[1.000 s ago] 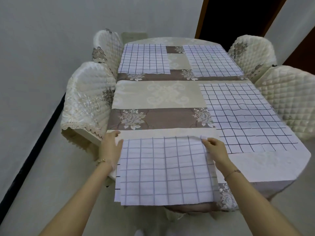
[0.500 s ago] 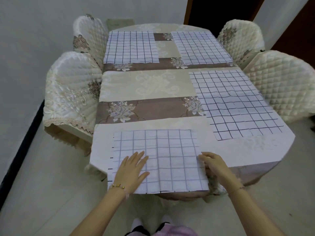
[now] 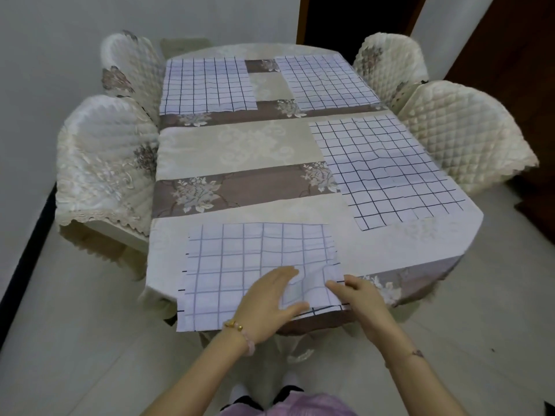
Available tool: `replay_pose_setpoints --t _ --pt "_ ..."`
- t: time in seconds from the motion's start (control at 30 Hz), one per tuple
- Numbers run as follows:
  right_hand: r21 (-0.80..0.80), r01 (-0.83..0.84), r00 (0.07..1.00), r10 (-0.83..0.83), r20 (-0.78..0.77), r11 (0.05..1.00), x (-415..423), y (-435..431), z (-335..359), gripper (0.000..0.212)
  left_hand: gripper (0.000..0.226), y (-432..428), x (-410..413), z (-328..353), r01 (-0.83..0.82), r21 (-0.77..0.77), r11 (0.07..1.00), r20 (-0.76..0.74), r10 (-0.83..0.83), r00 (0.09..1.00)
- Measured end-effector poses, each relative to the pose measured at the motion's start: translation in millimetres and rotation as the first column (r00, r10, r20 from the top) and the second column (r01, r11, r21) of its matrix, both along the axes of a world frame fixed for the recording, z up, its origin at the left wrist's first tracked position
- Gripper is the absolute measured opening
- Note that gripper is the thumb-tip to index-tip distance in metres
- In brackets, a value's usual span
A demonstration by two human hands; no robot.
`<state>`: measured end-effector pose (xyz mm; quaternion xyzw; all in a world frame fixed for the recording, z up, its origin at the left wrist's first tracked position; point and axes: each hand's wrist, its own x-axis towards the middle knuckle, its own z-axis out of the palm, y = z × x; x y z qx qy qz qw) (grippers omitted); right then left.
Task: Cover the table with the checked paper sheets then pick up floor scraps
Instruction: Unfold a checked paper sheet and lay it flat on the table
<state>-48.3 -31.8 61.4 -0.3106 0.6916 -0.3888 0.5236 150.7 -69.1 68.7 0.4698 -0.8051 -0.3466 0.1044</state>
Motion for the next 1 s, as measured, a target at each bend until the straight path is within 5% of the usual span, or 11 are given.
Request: replay_pose_setpoints --t 0.17,0.23,0.43,0.6,0.7,0.87,1.0 --pt "-0.113 -0.054 0.999 0.054 -0.001 0.992 11 -6 22 0.059 0.039 9 -23 23 -0.100 0.087 0.991 -0.216 0.116 0.969" --pt "-0.140 -0.043 0.998 0.050 0.045 0.989 12 -9 33 0.052 0.011 4 -18 31 -0.169 0.075 0.983 -0.306 0.184 0.934" --pt "-0.183 0.001 0.979 0.036 0.200 0.983 -13 -20 56 0.021 0.018 -37 40 67 -0.490 0.009 0.872 -0.473 0.435 0.766" --pt "-0.190 0.149 0.916 -0.063 0.396 0.970 -39 -41 64 0.022 0.006 -73 105 90 -0.708 0.089 0.701 -0.524 0.638 0.565" --pt "-0.200 0.226 0.895 -0.122 0.430 0.954 -47 -62 66 0.030 0.021 -88 144 85 -0.767 0.113 0.632 -0.496 0.705 0.507" --pt "-0.261 0.167 0.967 -0.107 0.229 0.951 -44 -96 74 0.012 0.028 -96 181 79 -0.823 0.092 0.561 -0.396 0.779 0.486" --pt "-0.220 0.101 0.993 -0.112 -0.038 0.970 -44 -120 60 0.035 0.033 -97 194 56 -0.841 0.122 0.528 -0.339 0.818 0.464"
